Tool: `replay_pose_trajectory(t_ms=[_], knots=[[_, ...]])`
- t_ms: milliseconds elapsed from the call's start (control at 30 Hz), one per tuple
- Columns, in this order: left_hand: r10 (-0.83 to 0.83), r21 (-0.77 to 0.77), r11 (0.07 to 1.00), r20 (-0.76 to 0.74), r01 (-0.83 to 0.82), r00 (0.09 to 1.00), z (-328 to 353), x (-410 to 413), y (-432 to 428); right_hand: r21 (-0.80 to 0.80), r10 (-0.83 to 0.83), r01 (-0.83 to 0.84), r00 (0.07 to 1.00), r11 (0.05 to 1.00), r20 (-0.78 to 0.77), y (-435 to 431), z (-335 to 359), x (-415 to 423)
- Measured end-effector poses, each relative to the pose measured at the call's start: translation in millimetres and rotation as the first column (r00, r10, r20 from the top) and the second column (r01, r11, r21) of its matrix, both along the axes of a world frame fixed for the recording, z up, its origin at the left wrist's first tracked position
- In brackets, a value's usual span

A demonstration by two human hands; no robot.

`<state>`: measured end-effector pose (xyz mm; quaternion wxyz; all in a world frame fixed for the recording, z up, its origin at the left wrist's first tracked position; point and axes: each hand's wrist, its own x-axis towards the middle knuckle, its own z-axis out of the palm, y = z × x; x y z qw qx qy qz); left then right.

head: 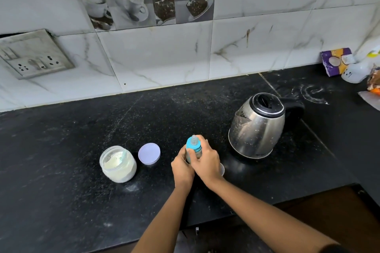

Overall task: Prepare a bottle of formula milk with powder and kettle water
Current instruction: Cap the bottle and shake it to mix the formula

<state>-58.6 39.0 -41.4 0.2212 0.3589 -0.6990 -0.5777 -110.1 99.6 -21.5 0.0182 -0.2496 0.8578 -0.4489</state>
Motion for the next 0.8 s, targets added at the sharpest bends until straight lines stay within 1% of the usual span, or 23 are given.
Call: replay_pose_trajectory(t_ms=[33, 67, 100, 133, 167, 200, 267, 367, 433, 533, 600, 667, 700, 733, 767, 800], knots=[[-0.012, 0.000, 1.000, 0.002, 0.012, 1.000, 1, 1, -1, -0.011, -0.030, 0.030, 0.999, 0.999, 0.018, -2, 0, 3], [-0.036, -0.014, 0.999, 0.014, 0.036, 0.999, 1, 2, -3, -0.052, -0.023, 0.026, 0.998, 0.998, 0.059, -2, 1, 3], [-0.064, -0.024, 0.998, 0.026, 0.065, 0.998, 0, 2, -5, -0.121, 0.022, -0.005, 0.990, 0.993, 0.136, 1, 2, -4], [-0.093, -0.015, 0.996, 0.030, 0.093, 0.995, -2, 3, -7, -0.196, 0.103, -0.057, 0.967, 0.979, 0.234, 6, 3, -13], [-0.116, 0.001, 0.993, 0.029, 0.116, 0.993, -4, 4, -9, -0.239, 0.191, -0.114, 0.924, 0.964, 0.331, 15, 6, -23], [-0.128, 0.012, 0.992, 0.036, 0.128, 0.991, -6, 4, -10, -0.247, 0.257, -0.169, 0.885, 0.954, 0.388, 28, 8, -32], [-0.122, 0.019, 0.993, 0.070, 0.121, 0.990, -5, 3, -10, -0.156, 0.303, -0.261, 0.863, 0.953, 0.405, 58, 5, -42], [-0.101, 0.047, 0.994, 0.094, 0.097, 0.990, -2, 1, -11, 0.043, 0.309, -0.346, 0.882, 0.937, 0.356, 101, -16, -33], [-0.098, 0.045, 0.995, 0.108, 0.094, 0.989, -2, 0, -11, 0.089, 0.292, -0.340, 0.893, 0.936, 0.343, 112, -35, -24], [-0.095, 0.048, 0.995, 0.101, 0.090, 0.990, -2, 0, -12, 0.027, 0.256, -0.274, 0.927, 0.961, 0.274, 107, -45, -17], [-0.094, 0.050, 0.995, 0.092, 0.090, 0.991, -2, 2, -12, -0.048, 0.228, -0.223, 0.951, 0.974, 0.208, 97, -35, -14], [-0.104, 0.065, 0.993, 0.087, 0.099, 0.991, -4, 1, -10, -0.122, 0.197, -0.176, 0.963, 0.977, 0.185, 91, -17, -21], [-0.103, 0.077, 0.992, 0.085, 0.097, 0.991, -5, 1, -10, -0.133, 0.187, -0.169, 0.973, 0.977, 0.135, 87, -4, -27], [-0.101, 0.088, 0.992, 0.081, 0.094, 0.992, -5, 1, -10, -0.111, 0.189, -0.183, 0.981, 0.977, 0.046, 83, 11, -36], [-0.101, 0.097, 0.991, 0.086, 0.093, 0.991, -4, 1, -10, -0.044, 0.217, -0.219, 0.975, 0.975, -0.048, 79, 29, -47], [-0.100, 0.100, 0.991, 0.091, 0.091, 0.991, -3, 1, -11, 0.072, 0.286, -0.279, 0.950, 0.958, -0.127, 74, 49, -58]])
